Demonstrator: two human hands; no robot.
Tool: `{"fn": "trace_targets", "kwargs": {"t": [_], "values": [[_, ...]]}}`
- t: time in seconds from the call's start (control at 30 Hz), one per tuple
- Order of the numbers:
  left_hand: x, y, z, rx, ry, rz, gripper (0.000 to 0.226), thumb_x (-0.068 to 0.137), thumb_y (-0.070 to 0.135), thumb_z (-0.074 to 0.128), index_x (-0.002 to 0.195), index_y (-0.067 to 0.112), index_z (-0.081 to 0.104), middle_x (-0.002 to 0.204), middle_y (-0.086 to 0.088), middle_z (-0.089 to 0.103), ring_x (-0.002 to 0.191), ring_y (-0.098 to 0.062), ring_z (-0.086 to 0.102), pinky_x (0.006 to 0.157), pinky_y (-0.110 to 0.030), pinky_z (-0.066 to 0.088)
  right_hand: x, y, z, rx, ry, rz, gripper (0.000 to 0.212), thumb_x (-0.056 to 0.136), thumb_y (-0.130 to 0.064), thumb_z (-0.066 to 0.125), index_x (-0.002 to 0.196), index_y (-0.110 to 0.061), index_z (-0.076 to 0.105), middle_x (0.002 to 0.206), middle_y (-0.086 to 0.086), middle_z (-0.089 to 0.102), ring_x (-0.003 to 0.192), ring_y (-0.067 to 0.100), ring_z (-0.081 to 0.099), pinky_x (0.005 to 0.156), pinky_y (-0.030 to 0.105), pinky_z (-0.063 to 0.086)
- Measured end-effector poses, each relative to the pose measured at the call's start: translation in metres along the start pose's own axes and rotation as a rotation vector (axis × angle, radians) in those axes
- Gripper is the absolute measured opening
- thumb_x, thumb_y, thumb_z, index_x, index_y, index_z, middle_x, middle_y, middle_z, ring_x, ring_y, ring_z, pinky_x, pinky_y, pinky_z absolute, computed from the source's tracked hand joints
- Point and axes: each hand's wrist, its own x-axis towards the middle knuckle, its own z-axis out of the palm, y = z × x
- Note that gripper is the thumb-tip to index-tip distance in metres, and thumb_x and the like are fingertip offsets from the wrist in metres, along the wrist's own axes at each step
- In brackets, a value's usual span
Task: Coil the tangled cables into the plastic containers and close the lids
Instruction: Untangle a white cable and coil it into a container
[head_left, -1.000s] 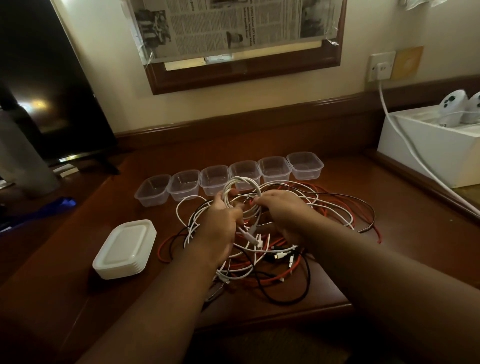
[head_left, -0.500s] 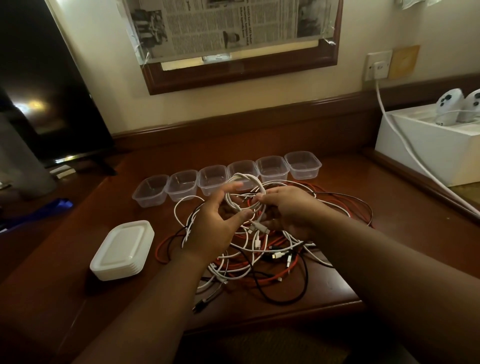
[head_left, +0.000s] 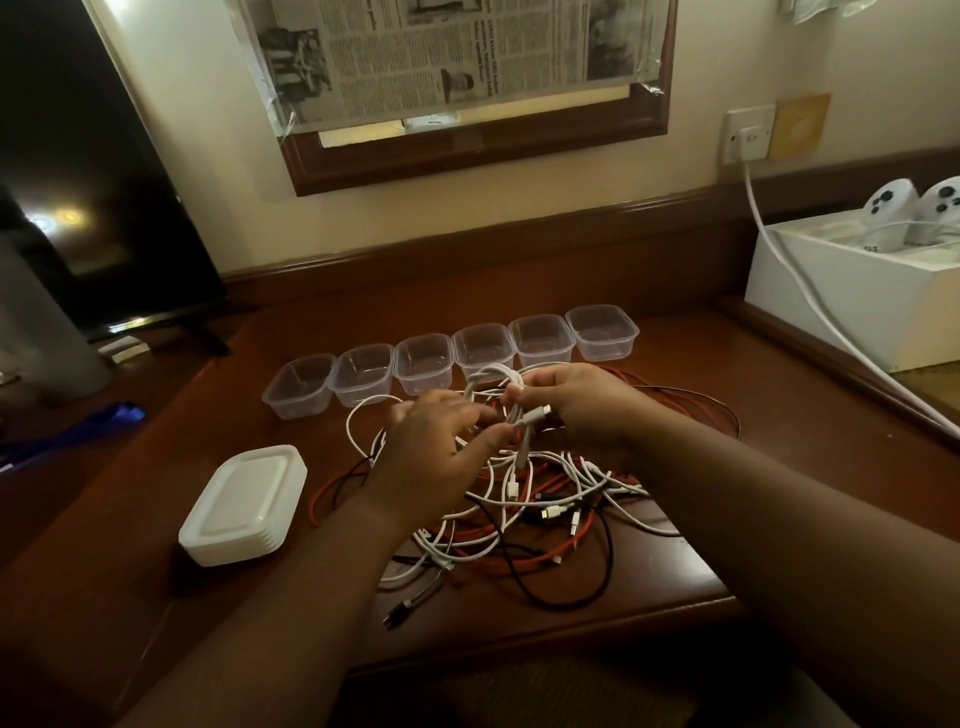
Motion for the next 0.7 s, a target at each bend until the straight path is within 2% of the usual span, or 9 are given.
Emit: {"fn": "trace_targets", "kwargs": {"t": [0.1, 0.17, 0.27, 0.4, 0.47, 0.53, 0.63, 0.7], "values": [[0.004, 0.003, -0.004, -0.162, -0.077, -0.085, 0.024, 0.083, 0.064, 0.056, 0.087, 0.044, 0.069, 0.09, 0.041, 0.059, 0.105, 0.004, 0.049, 0.1, -0.054, 0.039, 0.0, 0.002, -0.002, -0.035, -0.015, 0.005, 0.023, 0.096, -0.021, 0.058, 0.106, -0.002, 0.068, 0.093, 0.013, 0.07, 0.082, 0.024, 0.067, 0.077, 0.034, 0.058], [0.006, 0.008, -0.007, -0.213, -0.115, -0.128, 0.007, 0.086, 0.049, 0.068, 0.085, 0.042, 0.068, 0.091, 0.026, 0.061, 0.101, 0.002, 0.05, 0.096, -0.048, 0.045, 0.001, 0.003, -0.004, -0.039, -0.044, 0.023, 0.026, 0.097, -0.024, 0.057, 0.106, -0.002, 0.068, 0.092, 0.013, 0.067, 0.084, 0.026, 0.062, 0.08, 0.037, 0.054], [0.005, 0.009, -0.008, -0.23, -0.142, -0.152, 0.014, 0.084, 0.041, 0.073, 0.079, 0.029, 0.071, 0.093, 0.013, 0.06, 0.094, -0.003, 0.054, 0.09, -0.042, 0.05, 0.001, 0.006, -0.008, -0.091, -0.063, 0.055, 0.028, 0.097, -0.028, 0.057, 0.103, -0.004, 0.07, 0.092, 0.011, 0.065, 0.08, 0.021, 0.059, 0.075, 0.035, 0.052], [0.003, 0.006, -0.002, -0.15, -0.092, -0.113, 0.028, 0.076, 0.052, 0.06, 0.071, 0.025, 0.062, 0.078, 0.016, 0.056, 0.092, 0.003, 0.048, 0.097, -0.053, 0.042, 0.001, 0.009, -0.007, -0.187, -0.038, 0.068, 0.022, 0.094, -0.03, 0.063, 0.089, -0.011, 0.075, 0.098, 0.013, 0.063, 0.088, 0.026, 0.054, 0.077, 0.037, 0.046], [0.002, 0.009, 0.002, -0.095, -0.039, -0.07, 0.037, 0.075, 0.057, 0.053, 0.069, 0.021, 0.059, 0.069, 0.015, 0.054, 0.09, 0.005, 0.046, 0.096, -0.051, 0.039, 0.002, 0.009, -0.006, -0.119, -0.038, 0.099, 0.02, 0.092, -0.026, 0.065, 0.096, -0.008, 0.073, 0.098, 0.015, 0.062, 0.089, 0.027, 0.054, 0.079, 0.038, 0.047], [0.001, 0.01, 0.003, -0.119, -0.019, -0.067, 0.041, 0.076, 0.06, 0.055, 0.068, 0.02, 0.058, 0.068, 0.015, 0.056, 0.086, 0.006, 0.047, 0.093, -0.049, 0.041, 0.003, 0.009, -0.007, -0.098, -0.031, 0.117, 0.025, 0.091, -0.027, 0.066, 0.102, -0.006, 0.072, 0.097, 0.014, 0.062, 0.09, 0.027, 0.055, 0.082, 0.039, 0.047], [0.002, 0.005, 0.004, -0.19, -0.054, -0.103, 0.044, 0.073, 0.066, 0.056, 0.068, 0.022, 0.058, 0.073, 0.026, 0.057, 0.077, 0.001, 0.049, 0.086, -0.048, 0.042, 0.0, 0.006, -0.009, -0.218, -0.023, 0.116, 0.028, 0.092, -0.036, 0.064, 0.098, -0.009, 0.073, 0.093, 0.01, 0.064, 0.084, 0.023, 0.056, 0.07, 0.03, 0.049], [0.004, 0.001, 0.004, -0.196, -0.059, -0.121, 0.041, 0.07, 0.065, 0.056, 0.067, 0.024, 0.057, 0.072, 0.023, 0.058, 0.074, -0.003, 0.05, 0.079, -0.042, 0.045, -0.004, 0.004, -0.009, -0.276, -0.033, 0.126, 0.031, 0.094, -0.038, 0.061, 0.101, -0.01, 0.073, 0.09, 0.007, 0.063, 0.078, 0.018, 0.056, 0.061, 0.025, 0.05]]}}
